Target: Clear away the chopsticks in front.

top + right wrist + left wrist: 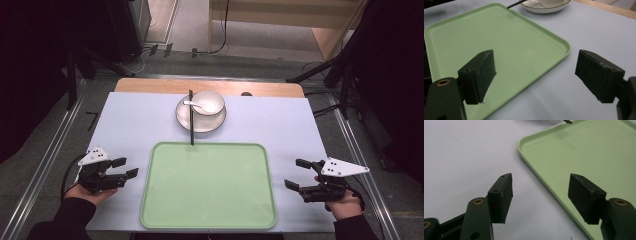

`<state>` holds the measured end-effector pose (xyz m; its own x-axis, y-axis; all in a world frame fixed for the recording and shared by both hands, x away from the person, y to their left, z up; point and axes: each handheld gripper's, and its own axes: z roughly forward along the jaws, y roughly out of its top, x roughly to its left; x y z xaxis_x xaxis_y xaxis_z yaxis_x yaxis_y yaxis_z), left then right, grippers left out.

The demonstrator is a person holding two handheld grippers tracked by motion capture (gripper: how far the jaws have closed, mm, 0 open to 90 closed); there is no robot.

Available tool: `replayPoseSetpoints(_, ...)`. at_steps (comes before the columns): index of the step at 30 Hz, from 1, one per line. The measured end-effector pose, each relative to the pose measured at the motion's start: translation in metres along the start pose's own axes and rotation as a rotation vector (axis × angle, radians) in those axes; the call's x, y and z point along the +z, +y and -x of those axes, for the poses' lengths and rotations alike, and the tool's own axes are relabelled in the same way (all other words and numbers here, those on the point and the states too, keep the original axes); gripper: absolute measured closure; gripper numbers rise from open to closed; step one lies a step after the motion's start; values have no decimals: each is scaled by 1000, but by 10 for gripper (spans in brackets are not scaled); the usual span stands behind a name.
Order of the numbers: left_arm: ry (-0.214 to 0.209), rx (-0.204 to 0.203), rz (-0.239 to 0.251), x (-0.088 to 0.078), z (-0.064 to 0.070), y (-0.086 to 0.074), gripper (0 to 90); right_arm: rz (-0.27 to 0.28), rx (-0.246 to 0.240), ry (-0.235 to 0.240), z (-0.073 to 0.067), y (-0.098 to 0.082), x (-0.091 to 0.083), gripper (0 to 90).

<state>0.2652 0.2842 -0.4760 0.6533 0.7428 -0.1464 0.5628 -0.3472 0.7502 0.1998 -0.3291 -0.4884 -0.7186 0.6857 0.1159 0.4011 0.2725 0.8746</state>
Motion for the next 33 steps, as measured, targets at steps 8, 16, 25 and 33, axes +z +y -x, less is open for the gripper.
replayPoseSetpoints(8,-2,-9,36,-3,1,3,433,-3,-1,2,0,0,0,171)
replayPoseSetpoints(16,-4,-79,16,-3,2,12,444,-7,-5,4,0,1,2,171)
replayPoseSetpoints(25,6,-94,-18,7,-2,36,384,1,-3,-2,0,1,0,171)
replayPoseSetpoints(33,-3,-59,-31,13,0,58,342,-1,-3,-3,0,0,0,171)
